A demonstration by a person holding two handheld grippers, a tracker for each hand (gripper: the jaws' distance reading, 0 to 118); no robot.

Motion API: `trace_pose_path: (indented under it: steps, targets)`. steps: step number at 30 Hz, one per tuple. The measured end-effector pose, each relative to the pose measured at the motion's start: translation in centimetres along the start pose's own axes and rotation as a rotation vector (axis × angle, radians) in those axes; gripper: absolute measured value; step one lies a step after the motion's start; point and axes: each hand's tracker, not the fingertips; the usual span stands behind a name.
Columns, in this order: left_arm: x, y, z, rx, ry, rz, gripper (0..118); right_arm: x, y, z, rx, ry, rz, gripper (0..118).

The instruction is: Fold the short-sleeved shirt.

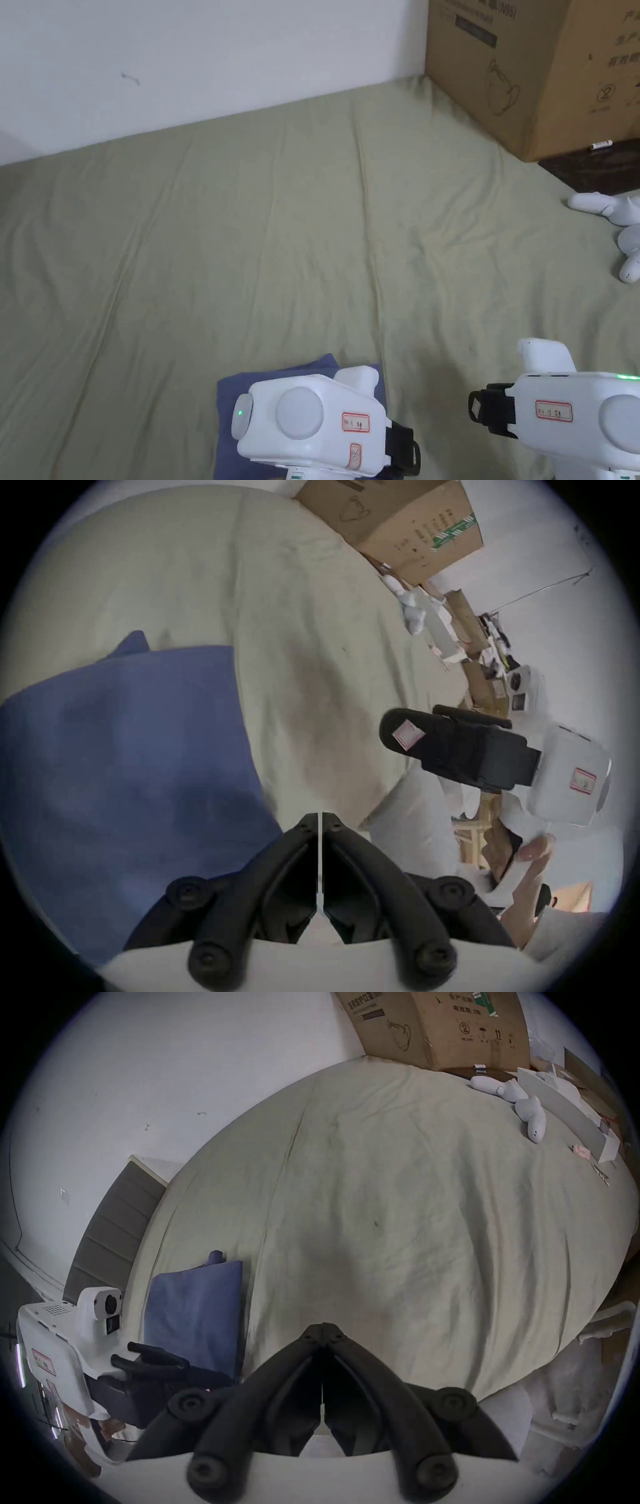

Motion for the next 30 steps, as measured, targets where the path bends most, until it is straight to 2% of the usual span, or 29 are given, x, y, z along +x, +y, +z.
trace_pose_path:
  steps: [5,7,11,15,17,20,21,22,23,24,25,26,27,30]
  targets:
    - [-4.3,-1.5,6.5,0.161,-0.059,0.063,1,-2.1,0.9,0.8,0.019,0.036,0.043,0]
    - [-7.4,-2.8,10.1,0.241,-0.050,0.105,1,-3.5,1.5,0.8,0.022,0.079,0.083,0]
    - [-13.6,-6.4,15.7,0.362,0.017,0.233,1,-7.9,2.2,-0.4,0.012,0.168,0.167,0]
    - [-17.7,-10.2,18.2,0.437,-0.044,0.347,1,-12.6,1.6,-3.9,-0.075,0.211,0.267,0]
    - [-18.8,-11.6,18.5,0.460,-0.068,0.376,1,-14.5,1.0,-5.6,-0.132,0.225,0.319,0]
    - [-19.9,-13.0,18.1,0.484,-0.099,0.406,2,-16.2,0.0,-8.7,-0.197,0.166,0.387,0]
    - [-20.2,-13.1,17.8,0.483,-0.113,0.415,7,-16.3,-0.3,-10.0,-0.217,0.133,0.410,0]
    - [-20.4,-13.1,17.5,0.482,-0.126,0.426,20,-16.4,-0.5,-11.0,-0.246,0.091,0.420,0]
    - [-20.7,-13.0,17.2,0.468,-0.137,0.441,37,-16.2,-0.7,-11.6,-0.257,0.083,0.408,0]
    - [-21.1,-12.8,16.7,0.449,-0.153,0.454,69,-16.1,-0.5,-11.6,-0.247,0.107,0.384,0]
    - [-21.3,-12.5,16.3,0.427,-0.184,0.460,92,-16.1,-0.3,-11.3,-0.241,0.121,0.366,0]
    - [-21.7,-12.1,15.6,0.410,-0.204,0.457,107,-16.0,-0.1,-11.1,-0.241,0.124,0.362,0]
    - [-21.8,-11.6,15.1,0.396,-0.222,0.447,112,-15.8,0.1,-11.0,-0.242,0.126,0.365,0]
    - [-22.4,-9.9,13.6,0.382,-0.269,0.441,112,-16.0,0.1,-11.0,-0.249,0.129,0.384,0]
